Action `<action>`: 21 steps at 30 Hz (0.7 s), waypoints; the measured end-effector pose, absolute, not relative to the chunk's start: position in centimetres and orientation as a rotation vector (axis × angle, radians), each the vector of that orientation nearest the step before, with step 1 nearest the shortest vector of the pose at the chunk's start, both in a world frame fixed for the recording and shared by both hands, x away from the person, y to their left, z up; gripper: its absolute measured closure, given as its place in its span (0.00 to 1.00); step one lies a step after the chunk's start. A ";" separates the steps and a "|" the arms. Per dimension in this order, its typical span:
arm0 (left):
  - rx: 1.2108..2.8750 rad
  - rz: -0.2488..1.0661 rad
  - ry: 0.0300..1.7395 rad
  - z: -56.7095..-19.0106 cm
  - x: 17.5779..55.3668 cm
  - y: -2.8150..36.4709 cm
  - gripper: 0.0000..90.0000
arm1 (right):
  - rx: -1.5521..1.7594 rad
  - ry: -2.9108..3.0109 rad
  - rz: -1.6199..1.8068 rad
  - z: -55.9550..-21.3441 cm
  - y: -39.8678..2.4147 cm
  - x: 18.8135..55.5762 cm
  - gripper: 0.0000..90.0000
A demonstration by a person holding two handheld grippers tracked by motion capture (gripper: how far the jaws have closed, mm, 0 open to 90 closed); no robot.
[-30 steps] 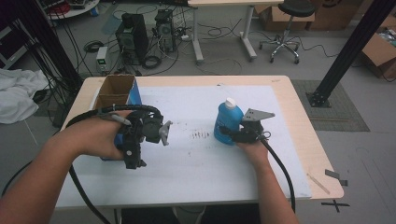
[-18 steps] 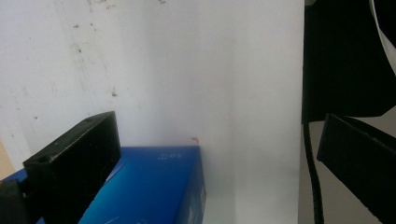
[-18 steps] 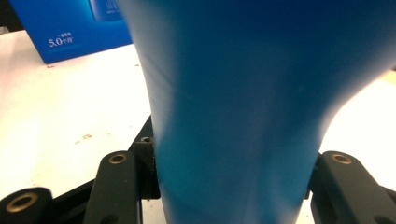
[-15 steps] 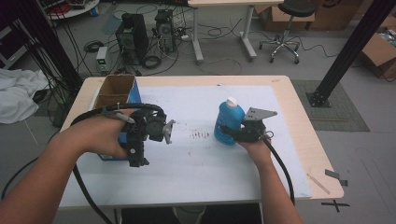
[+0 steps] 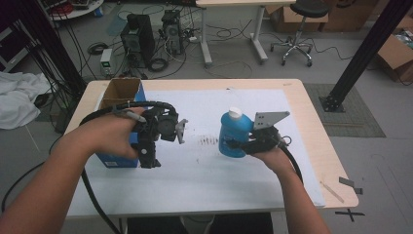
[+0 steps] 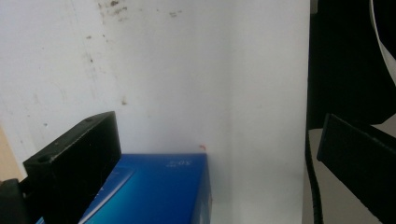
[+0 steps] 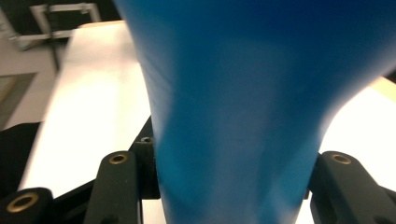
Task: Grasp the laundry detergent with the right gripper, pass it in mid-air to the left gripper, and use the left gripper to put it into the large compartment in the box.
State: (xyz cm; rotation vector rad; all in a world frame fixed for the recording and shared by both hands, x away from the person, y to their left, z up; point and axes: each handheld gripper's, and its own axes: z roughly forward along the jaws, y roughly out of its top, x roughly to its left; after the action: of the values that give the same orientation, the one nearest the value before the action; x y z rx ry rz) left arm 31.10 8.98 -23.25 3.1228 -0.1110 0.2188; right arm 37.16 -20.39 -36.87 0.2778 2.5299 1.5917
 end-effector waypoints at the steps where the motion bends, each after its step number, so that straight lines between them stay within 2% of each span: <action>1: 3.121 0.221 -0.114 -23.2 31.2 8.7 0.00 | 0.234 2.556 1.601 -36.8 -19.7 36.7 0.51; 21: 3.116 0.147 -0.121 -23.9 31.5 7.0 0.00 | 0.027 2.663 1.677 -38.9 -14.7 34.4 0.51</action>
State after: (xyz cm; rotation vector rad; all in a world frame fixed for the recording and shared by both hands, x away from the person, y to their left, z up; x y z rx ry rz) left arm 31.54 6.98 -23.93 3.1162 -0.1212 0.1475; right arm 34.40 -14.68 -38.94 0.0269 2.6634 1.6775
